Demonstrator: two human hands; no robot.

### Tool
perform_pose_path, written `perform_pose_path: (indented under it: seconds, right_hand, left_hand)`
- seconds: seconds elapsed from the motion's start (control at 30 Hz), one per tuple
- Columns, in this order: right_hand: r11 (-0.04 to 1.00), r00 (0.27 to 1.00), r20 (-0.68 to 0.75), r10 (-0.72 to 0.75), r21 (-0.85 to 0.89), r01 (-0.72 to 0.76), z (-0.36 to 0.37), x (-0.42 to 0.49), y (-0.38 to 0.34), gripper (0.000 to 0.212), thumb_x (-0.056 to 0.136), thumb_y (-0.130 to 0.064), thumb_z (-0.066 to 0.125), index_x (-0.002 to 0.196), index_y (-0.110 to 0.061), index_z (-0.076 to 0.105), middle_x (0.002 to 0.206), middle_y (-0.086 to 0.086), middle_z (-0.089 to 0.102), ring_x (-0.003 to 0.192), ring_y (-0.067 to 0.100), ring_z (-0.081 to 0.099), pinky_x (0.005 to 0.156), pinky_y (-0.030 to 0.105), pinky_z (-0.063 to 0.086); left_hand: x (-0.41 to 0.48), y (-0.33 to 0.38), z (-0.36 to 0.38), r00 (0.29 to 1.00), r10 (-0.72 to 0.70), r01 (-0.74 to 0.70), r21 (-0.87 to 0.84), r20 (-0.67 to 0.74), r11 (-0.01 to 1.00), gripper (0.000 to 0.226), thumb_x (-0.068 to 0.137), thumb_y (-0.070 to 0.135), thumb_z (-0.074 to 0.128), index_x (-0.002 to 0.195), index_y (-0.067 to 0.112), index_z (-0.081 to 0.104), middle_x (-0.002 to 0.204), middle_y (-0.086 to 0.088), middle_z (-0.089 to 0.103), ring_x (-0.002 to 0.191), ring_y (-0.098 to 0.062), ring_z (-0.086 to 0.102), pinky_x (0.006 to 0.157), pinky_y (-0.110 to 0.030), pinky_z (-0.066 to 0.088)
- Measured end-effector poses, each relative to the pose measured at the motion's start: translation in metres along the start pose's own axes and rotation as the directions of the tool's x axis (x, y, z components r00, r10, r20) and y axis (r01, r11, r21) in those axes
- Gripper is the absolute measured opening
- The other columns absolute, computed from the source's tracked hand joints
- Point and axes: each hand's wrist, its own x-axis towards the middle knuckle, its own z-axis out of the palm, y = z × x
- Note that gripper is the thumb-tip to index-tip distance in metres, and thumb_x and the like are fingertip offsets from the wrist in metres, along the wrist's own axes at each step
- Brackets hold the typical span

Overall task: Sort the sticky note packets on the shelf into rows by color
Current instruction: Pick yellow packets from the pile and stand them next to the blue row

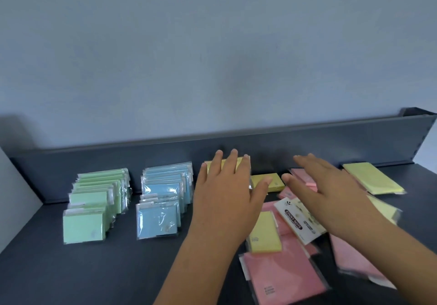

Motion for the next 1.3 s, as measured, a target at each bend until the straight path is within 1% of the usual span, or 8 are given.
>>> perform_pose_path:
  seconds: [0.13,0.37,0.57,0.77,0.97,1.1,1.23,1.3]
  right_hand:
    - [0.994,1.000,0.000,-0.026,-0.107,0.026,-0.002,0.000,0.006,0.097,0.082,-0.083,0.022,0.154,-0.021,0.043,0.162,-0.005,0.040,0.154,0.010,0.023,0.119,0.029,0.024]
    - [0.979,0.999,0.038,-0.031,-0.202,0.038,-0.024,-0.004,0.029,0.082,0.094,-0.069,0.036,0.158,-0.018,0.035,0.165,-0.005,0.034,0.156,0.010,0.017,0.122,0.031,0.022]
    - [0.978,0.996,0.079,-0.041,-0.203,0.056,-0.056,0.000,0.085,0.080,0.094,-0.068,0.035,0.160,-0.023,0.031,0.166,-0.010,0.029,0.156,0.006,0.015,0.121,0.025,0.020]
    - [0.972,0.991,0.134,-0.026,-0.228,0.057,-0.104,0.013,0.165,0.073,0.097,-0.066,0.037,0.157,-0.023,0.037,0.164,-0.006,0.035,0.153,0.009,0.024,0.117,0.030,0.029]
    - [0.966,0.983,0.179,0.031,-0.257,0.016,-0.132,0.023,0.218,0.068,0.098,-0.064,0.040,0.152,-0.023,0.042,0.153,-0.002,0.047,0.141,0.017,0.043,0.105,0.034,0.040]
    - [0.952,0.978,0.201,0.051,-0.305,0.013,-0.132,0.033,0.237,0.060,0.099,-0.061,0.043,0.138,-0.017,0.054,0.142,0.003,0.055,0.131,0.022,0.052,0.101,0.039,0.047]
    - [0.963,0.973,0.226,0.046,-0.268,0.017,-0.130,0.047,0.259,0.059,0.098,-0.059,0.048,0.127,-0.010,0.060,0.130,0.004,0.062,0.119,0.024,0.058,0.098,0.044,0.049]
    - [0.978,0.967,0.254,0.027,-0.206,0.026,-0.130,0.056,0.269,0.055,0.098,-0.056,0.052,0.128,-0.011,0.063,0.131,0.004,0.063,0.121,0.024,0.058,0.101,0.043,0.048]
  left_hand:
    - [0.004,0.003,0.004,0.998,0.009,-0.013,0.058,0.063,0.998,0.069,0.101,0.067,0.019,0.161,0.031,0.023,0.170,0.006,0.016,0.158,-0.022,0.004,0.128,-0.049,0.009]
    - [0.012,0.031,0.003,0.996,-0.008,0.001,0.076,0.092,0.997,0.082,0.092,0.070,0.007,0.159,0.028,0.026,0.168,0.006,0.022,0.158,-0.023,0.008,0.126,-0.047,0.014]
    - [0.019,0.082,0.023,0.993,-0.079,0.074,0.062,0.082,0.995,0.070,0.101,0.068,0.020,0.154,0.026,0.036,0.165,0.004,0.029,0.157,-0.022,0.011,0.126,-0.045,0.015]
    - [0.031,0.154,0.049,0.990,-0.131,0.134,-0.056,0.051,0.989,0.076,0.095,0.070,0.016,0.142,0.023,0.052,0.154,0.003,0.046,0.149,-0.024,0.030,0.122,-0.044,0.027]
    - [0.039,0.225,0.047,0.984,-0.143,0.171,-0.361,0.102,0.917,0.049,0.098,0.064,0.038,0.114,0.024,0.061,0.124,0.008,0.059,0.125,-0.015,0.046,0.112,-0.038,0.037]
    - [0.060,0.252,0.052,0.988,-0.094,0.129,-0.334,0.120,0.934,0.053,0.099,0.065,0.039,0.119,0.022,0.062,0.120,0.011,0.059,0.121,-0.014,0.047,0.099,-0.035,0.041]
    - [0.084,0.266,0.070,0.966,-0.153,0.216,-0.326,0.208,0.920,0.049,0.097,0.066,0.041,0.102,0.022,0.061,0.106,0.006,0.059,0.106,-0.019,0.054,0.090,-0.042,0.049]
    - [0.091,0.275,0.080,0.949,-0.198,0.276,-0.346,0.244,0.897,0.045,0.097,0.063,0.045,0.106,0.022,0.061,0.110,0.004,0.062,0.105,-0.021,0.058,0.092,-0.042,0.050]
